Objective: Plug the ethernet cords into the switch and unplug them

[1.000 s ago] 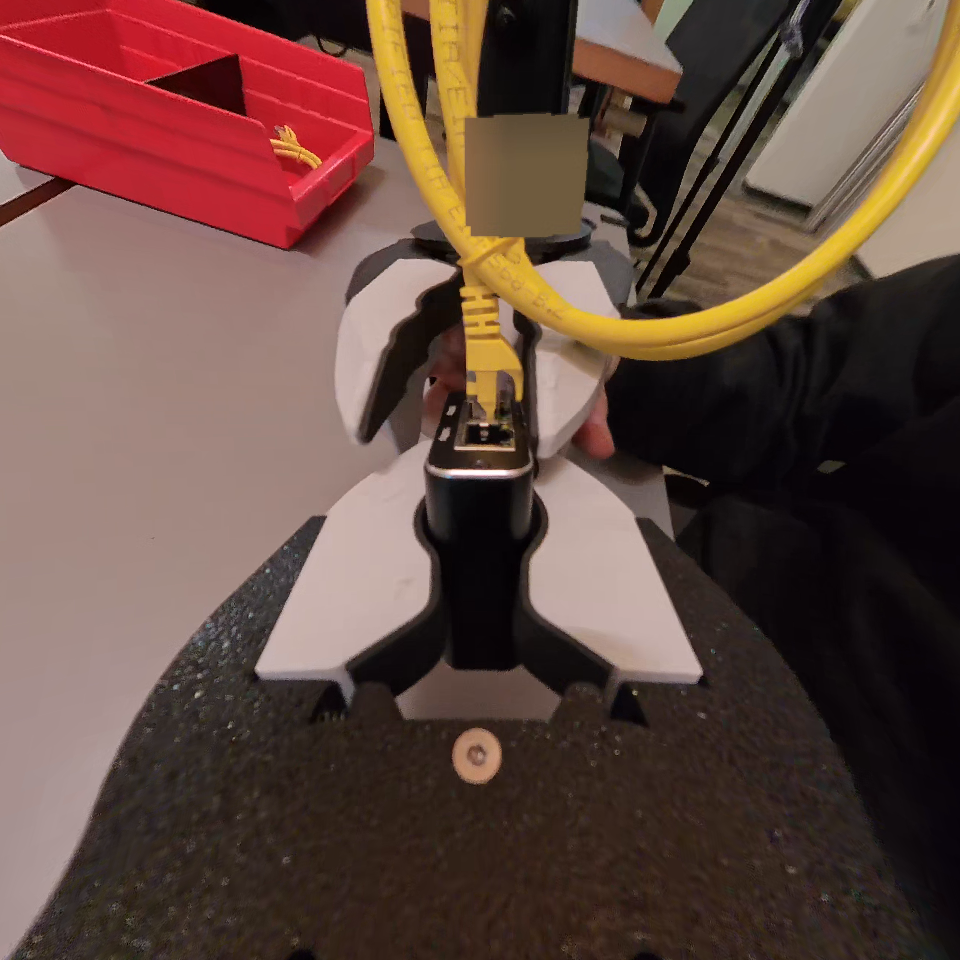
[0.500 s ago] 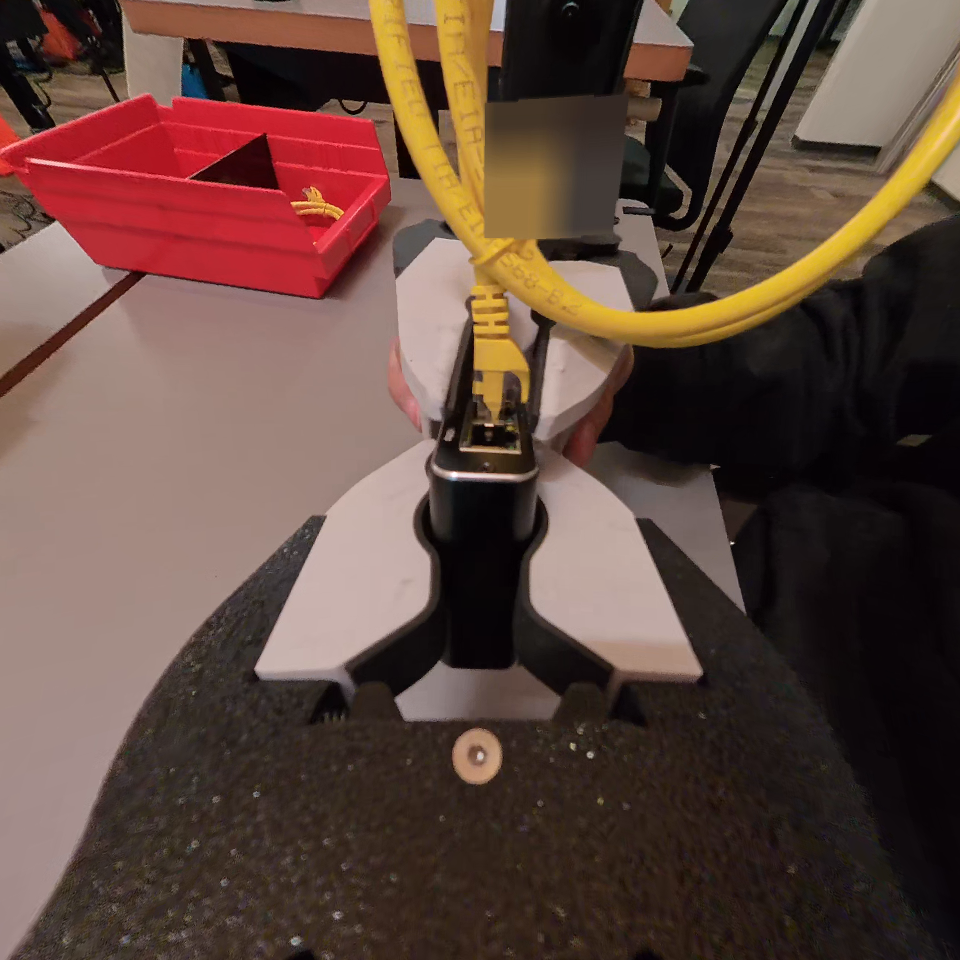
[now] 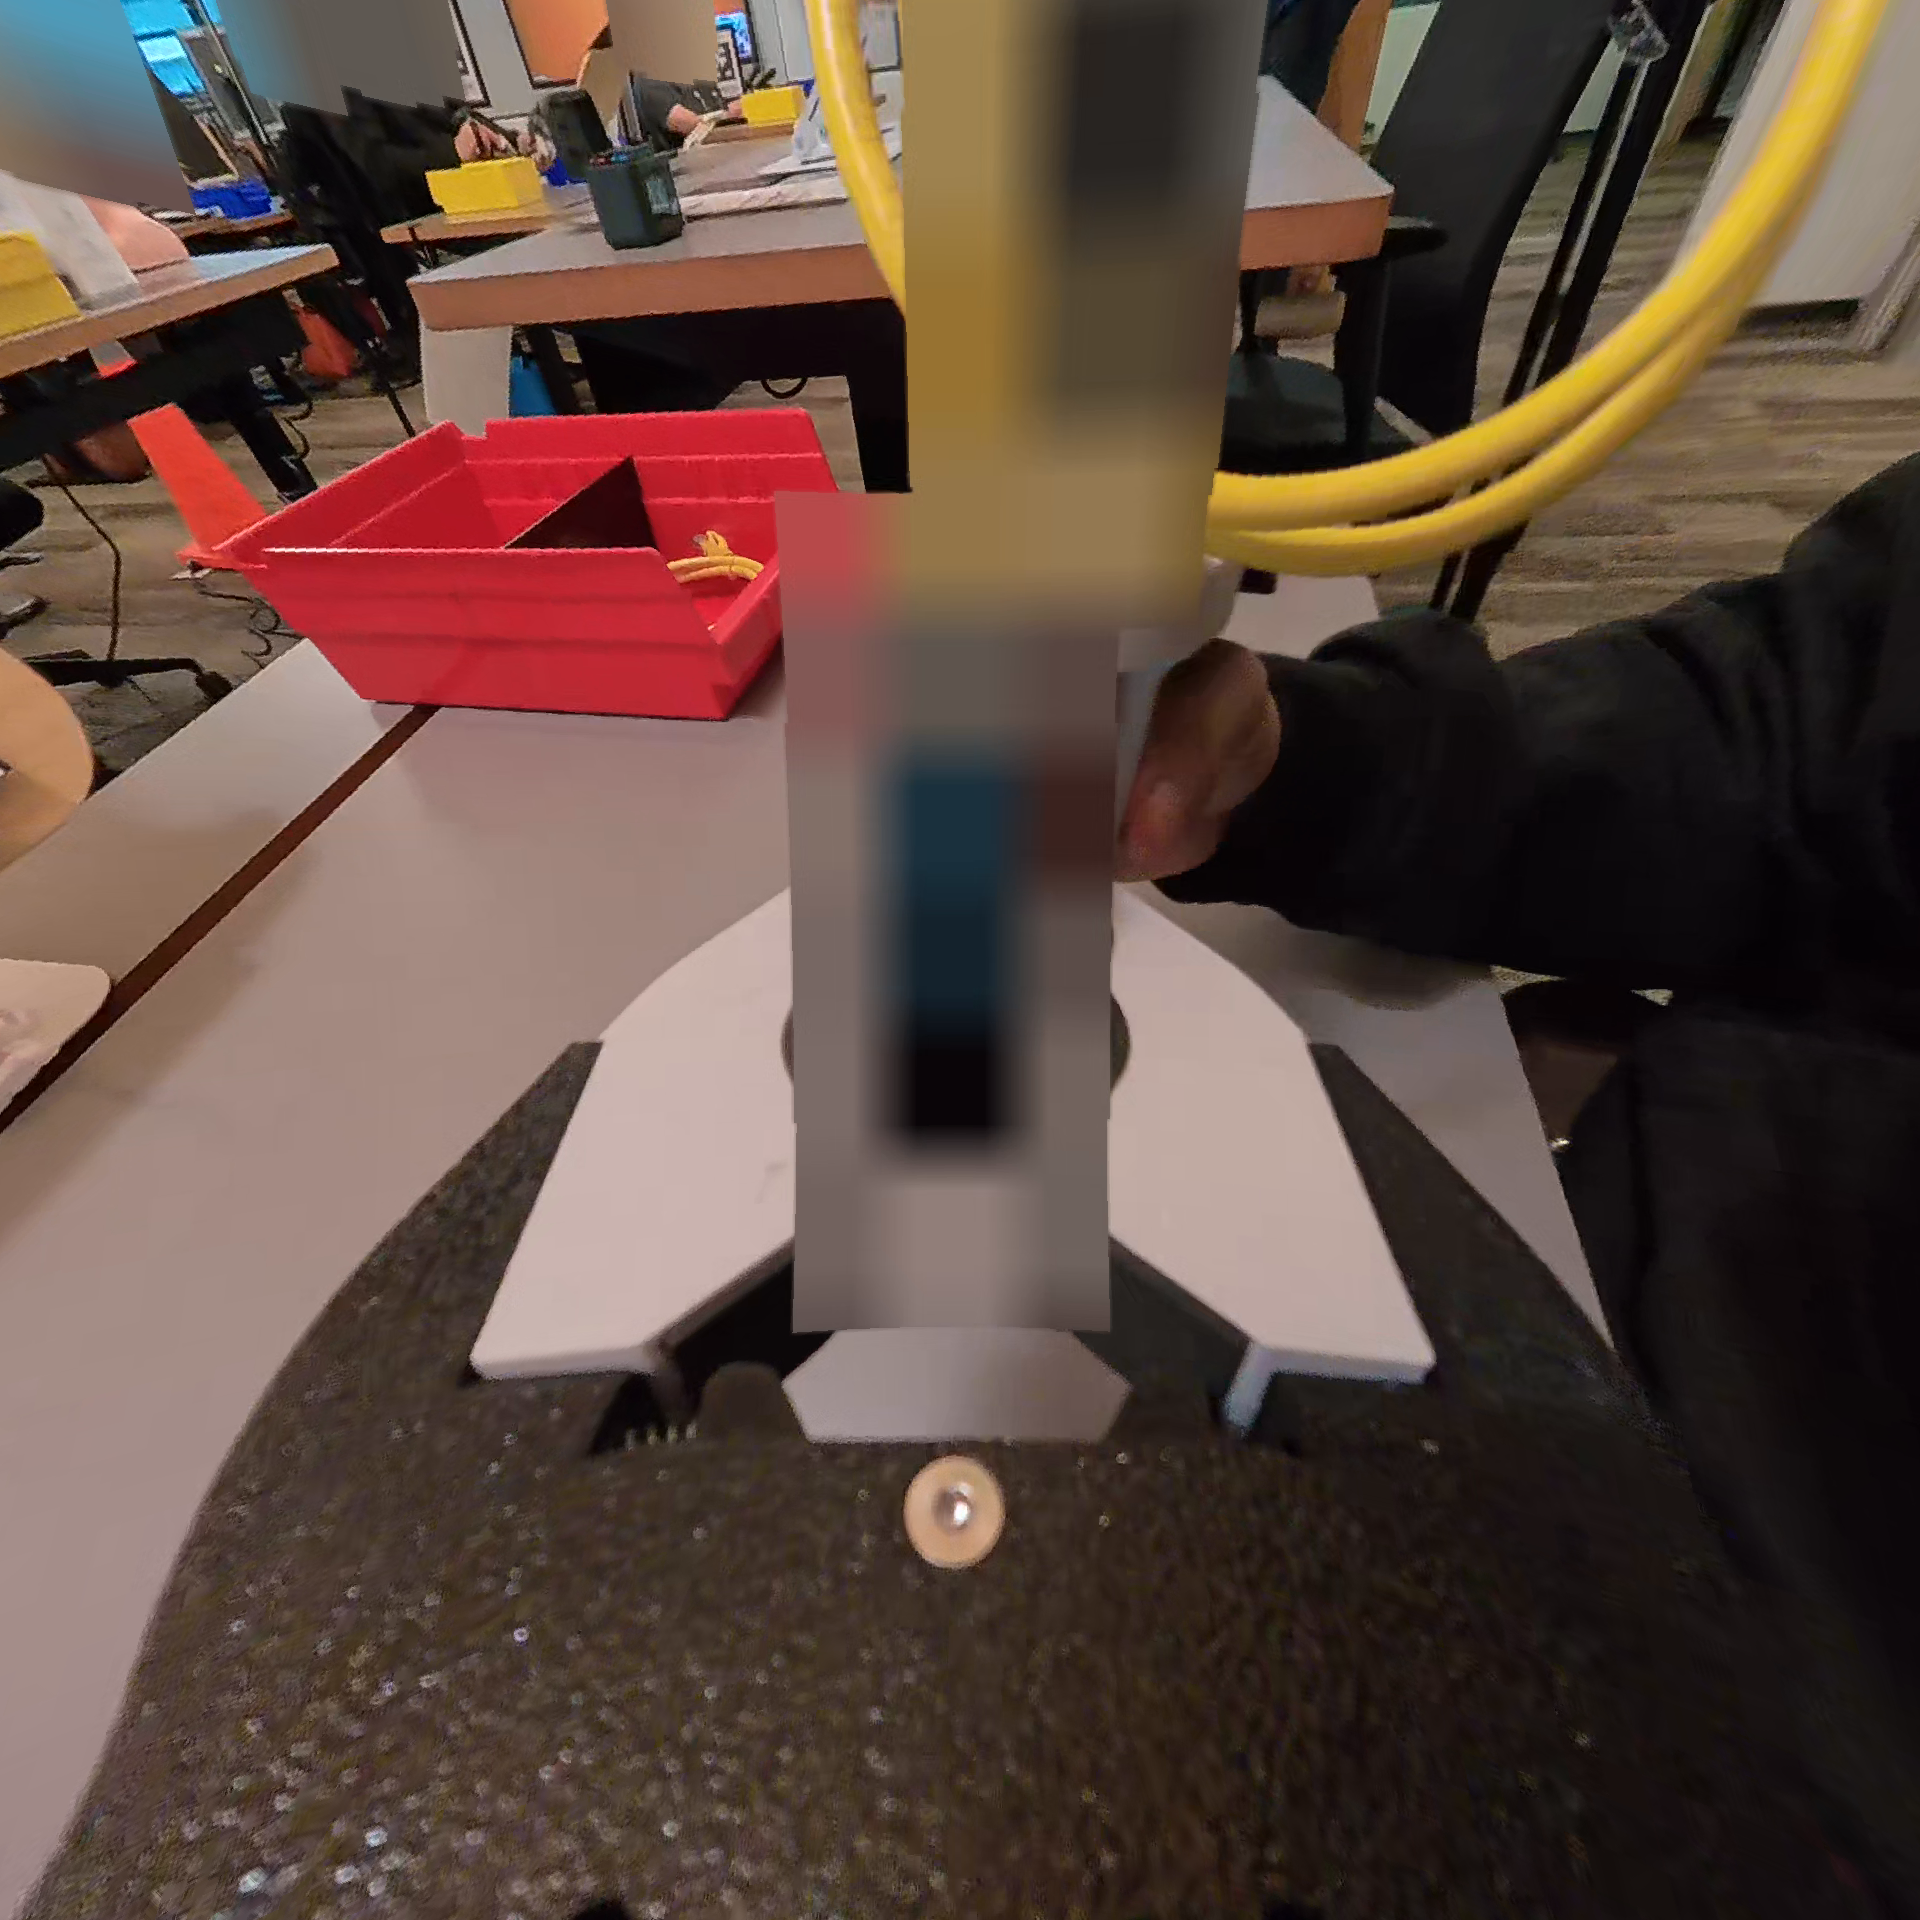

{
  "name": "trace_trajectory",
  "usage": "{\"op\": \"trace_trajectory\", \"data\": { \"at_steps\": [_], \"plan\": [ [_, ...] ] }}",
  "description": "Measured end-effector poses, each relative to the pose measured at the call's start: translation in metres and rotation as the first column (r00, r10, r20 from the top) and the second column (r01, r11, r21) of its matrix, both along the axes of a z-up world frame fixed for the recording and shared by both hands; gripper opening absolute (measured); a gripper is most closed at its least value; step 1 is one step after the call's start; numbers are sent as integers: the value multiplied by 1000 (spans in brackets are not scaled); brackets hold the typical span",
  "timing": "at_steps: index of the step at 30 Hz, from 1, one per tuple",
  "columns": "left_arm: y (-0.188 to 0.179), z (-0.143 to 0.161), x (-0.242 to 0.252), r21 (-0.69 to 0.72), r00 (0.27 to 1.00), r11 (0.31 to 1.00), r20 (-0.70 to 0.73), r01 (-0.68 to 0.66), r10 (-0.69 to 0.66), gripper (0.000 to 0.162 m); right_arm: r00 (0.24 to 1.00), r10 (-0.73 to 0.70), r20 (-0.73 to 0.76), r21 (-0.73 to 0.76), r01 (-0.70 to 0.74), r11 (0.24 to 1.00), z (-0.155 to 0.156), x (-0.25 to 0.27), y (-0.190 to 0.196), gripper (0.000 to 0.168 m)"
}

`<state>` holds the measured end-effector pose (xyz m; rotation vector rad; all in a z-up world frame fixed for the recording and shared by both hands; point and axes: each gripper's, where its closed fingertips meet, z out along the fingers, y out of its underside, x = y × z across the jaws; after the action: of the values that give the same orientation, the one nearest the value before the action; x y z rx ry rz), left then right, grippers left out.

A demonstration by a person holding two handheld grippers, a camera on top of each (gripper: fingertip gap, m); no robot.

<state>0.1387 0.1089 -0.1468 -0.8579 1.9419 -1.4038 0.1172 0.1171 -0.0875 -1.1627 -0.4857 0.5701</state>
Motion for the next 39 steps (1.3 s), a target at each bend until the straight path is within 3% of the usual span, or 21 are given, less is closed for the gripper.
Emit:
{"op": "trace_trajectory", "data": {
  "at_steps": [8, 11, 15, 22, 24, 29, 34, 36, 39],
  "plan": [
    [-3, 7, -8, -66, 998, 997, -50, 37, -40, 39, 987, 91, -133, 31, -88, 996, 3, 5, -4, 16],
    [-4, 10, -9, -69, 998, 997, -39, 40, -43, 26, 983, 107, -151, 24, -105, 994, 2, 6, -5, 16],
    [4, 4, -6, -49, 998, 999, -65, 6, -10, 26, 989, 70, -133, -29, -75, 997, -1, 8, 1, 15],
    [26, 20, 4, -367, 999, 929, -44, -46, 32, 26, 955, -56, -291, -163, 8, 987, -14, 35, 23, 23],
    [31, 21, 8, -396, 998, 916, -22, -68, 65, 26, 938, -52, -344, -162, -4, 987, -15, 36, 26, 19],
    [41, 30, 12, -442, 988, 889, 41, -117, 151, 26, 922, -51, -383, -186, -23, 982, -19, 37, 29, 32],
    [36, 36, 14, -537, 983, 838, 77, -102, 169, 26, 900, -86, -428, -158, 19, 987, -16, 38, 31, 26],
    [35, 33, 16, -543, 985, 833, 52, -109, 162, 26, 902, -82, -424, -172, 9, 985, -20, 40, 30, 25],
    [34, 23, 16, -532, 995, 841, -42, -97, 89, 28, 963, -111, -245, -287, 37, 957, -31, 40, 29, 24]
  ]
}}
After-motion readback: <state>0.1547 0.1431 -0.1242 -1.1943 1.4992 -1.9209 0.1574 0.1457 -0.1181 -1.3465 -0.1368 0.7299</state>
